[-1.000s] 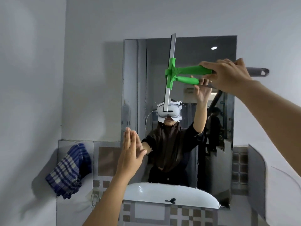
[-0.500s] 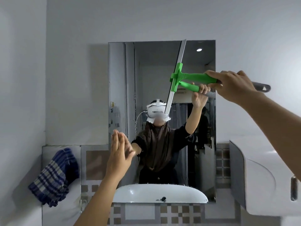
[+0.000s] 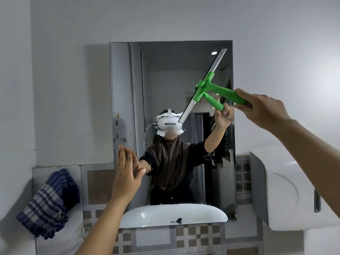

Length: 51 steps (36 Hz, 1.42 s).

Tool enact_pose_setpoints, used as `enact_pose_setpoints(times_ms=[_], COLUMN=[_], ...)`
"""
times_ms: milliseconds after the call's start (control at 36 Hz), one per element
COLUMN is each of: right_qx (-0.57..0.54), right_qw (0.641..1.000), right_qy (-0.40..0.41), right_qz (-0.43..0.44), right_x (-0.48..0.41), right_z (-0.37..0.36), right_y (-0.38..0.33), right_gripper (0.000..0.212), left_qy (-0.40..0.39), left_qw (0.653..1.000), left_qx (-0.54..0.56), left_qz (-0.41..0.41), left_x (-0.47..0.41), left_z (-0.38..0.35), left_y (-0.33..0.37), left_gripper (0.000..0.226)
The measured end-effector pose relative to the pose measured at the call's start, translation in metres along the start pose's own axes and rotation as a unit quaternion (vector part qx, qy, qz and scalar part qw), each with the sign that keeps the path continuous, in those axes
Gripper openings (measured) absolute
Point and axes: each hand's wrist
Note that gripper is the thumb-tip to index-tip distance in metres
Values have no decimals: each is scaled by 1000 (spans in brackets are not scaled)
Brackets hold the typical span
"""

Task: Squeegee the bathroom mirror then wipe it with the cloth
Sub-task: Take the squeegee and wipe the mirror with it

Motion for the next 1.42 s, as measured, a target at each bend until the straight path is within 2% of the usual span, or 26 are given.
enact_pose_setpoints(times_ms=[250,417,556,722,972,1417], right_qx=[-73,-138,-149,-194,-295,-343], right_qw=[997,983,971,942,870,834], right_qy=[8,40,61,66,81,78], right_qz=[-39,-111,-176,-264,-387,-425], right_x=[25,39,43,39,16,1], right_z=[-22,-52,-70,-81,-82,-92], right_y=[-20,-46,-77,-119,-196,-260], right_gripper=[43,44,48,45,47,51], left_qy=[-5,-8,-10,-11,-6,-2], left_qw=[1000,1000,1000,1000,999,998], left_qx=[3,0,-4,-6,-30,-43], left_qz=[-1,-4,-6,-11,-27,-45], left_x=[-1,-1,-1,3,2,2], left_z=[-1,1,2,10,11,13], left_y=[-3,-1,-4,6,1,-1], left_gripper=[93,93,91,86,91,92])
Point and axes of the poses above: each hand's wrist, its own x-axis away from the middle knuckle, its own z-axis out of the back of the hand, y = z × x, and after that the axes turned 8 degrees about -x, right-handed
